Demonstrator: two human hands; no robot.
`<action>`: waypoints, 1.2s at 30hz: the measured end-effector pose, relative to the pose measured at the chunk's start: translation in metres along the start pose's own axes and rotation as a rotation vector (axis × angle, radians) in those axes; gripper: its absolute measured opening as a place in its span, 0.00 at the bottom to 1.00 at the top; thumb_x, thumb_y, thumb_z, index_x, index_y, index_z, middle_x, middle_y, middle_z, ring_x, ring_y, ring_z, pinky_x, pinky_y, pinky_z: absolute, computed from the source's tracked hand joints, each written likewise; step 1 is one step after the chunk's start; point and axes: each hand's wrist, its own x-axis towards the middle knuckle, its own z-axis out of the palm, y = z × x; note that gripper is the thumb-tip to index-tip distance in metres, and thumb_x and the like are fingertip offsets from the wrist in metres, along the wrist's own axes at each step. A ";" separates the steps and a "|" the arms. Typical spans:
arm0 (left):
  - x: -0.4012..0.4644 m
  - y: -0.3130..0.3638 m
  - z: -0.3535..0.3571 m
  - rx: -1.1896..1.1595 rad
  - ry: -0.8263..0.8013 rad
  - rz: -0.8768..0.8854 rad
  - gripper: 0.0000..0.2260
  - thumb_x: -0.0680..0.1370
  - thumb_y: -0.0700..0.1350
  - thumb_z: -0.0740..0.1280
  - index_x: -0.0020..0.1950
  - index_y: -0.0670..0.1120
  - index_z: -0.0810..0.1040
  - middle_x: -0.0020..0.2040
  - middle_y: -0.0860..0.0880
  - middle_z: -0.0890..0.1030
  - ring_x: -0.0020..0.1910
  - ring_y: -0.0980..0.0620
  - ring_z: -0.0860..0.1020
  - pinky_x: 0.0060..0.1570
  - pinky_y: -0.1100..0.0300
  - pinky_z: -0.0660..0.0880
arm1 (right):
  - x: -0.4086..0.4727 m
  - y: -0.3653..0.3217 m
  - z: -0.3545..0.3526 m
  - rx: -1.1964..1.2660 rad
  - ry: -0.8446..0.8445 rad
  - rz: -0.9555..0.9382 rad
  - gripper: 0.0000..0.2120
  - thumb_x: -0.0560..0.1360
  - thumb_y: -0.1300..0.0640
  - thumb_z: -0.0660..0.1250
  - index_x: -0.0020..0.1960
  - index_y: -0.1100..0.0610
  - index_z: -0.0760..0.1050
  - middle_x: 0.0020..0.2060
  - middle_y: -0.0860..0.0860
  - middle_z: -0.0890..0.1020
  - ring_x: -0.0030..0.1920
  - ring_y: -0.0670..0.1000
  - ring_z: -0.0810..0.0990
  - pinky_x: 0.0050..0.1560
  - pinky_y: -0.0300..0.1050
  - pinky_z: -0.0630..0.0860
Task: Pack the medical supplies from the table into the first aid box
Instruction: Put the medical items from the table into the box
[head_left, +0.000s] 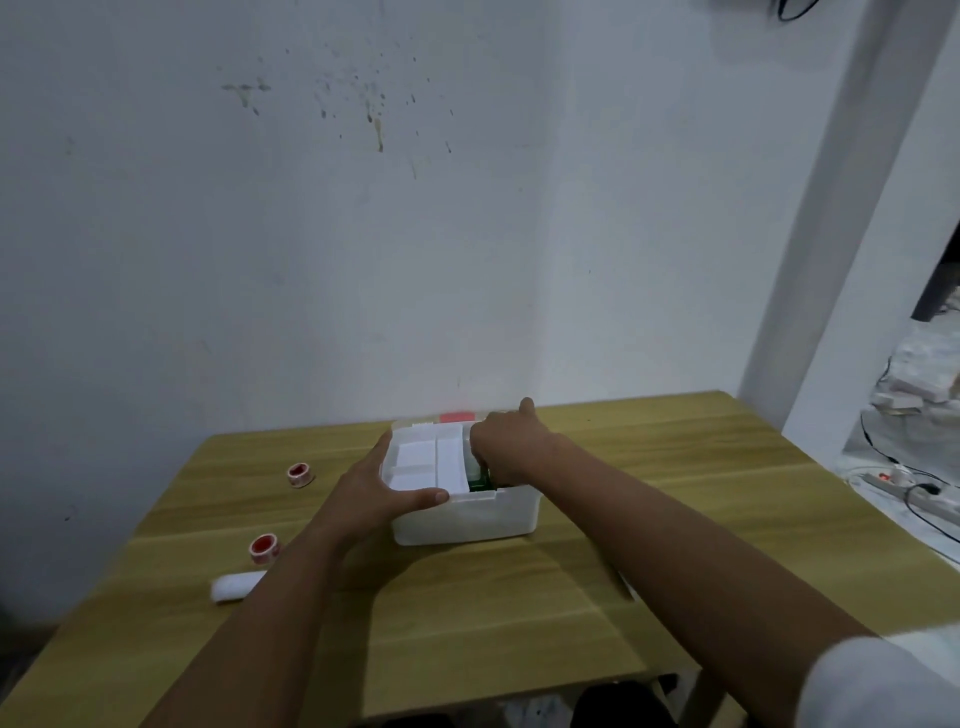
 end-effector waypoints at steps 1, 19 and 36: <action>0.001 0.000 -0.001 0.004 -0.010 -0.007 0.38 0.62 0.64 0.81 0.66 0.68 0.64 0.60 0.64 0.74 0.61 0.53 0.73 0.45 0.65 0.74 | -0.002 0.002 -0.003 0.039 0.014 -0.007 0.05 0.73 0.57 0.74 0.46 0.54 0.78 0.46 0.50 0.83 0.50 0.54 0.81 0.66 0.63 0.64; 0.015 0.002 -0.011 0.085 -0.159 -0.084 0.56 0.55 0.71 0.80 0.78 0.60 0.60 0.70 0.53 0.73 0.65 0.46 0.73 0.58 0.45 0.79 | -0.108 0.097 0.037 0.241 -0.611 0.611 0.52 0.64 0.22 0.69 0.73 0.58 0.72 0.69 0.55 0.77 0.67 0.60 0.77 0.60 0.53 0.73; 0.014 0.005 -0.012 0.067 -0.180 -0.094 0.57 0.52 0.71 0.80 0.77 0.60 0.61 0.67 0.54 0.74 0.64 0.47 0.74 0.58 0.45 0.79 | -0.072 0.073 -0.029 0.910 0.302 0.409 0.28 0.72 0.53 0.77 0.71 0.55 0.77 0.65 0.55 0.81 0.58 0.57 0.84 0.52 0.57 0.85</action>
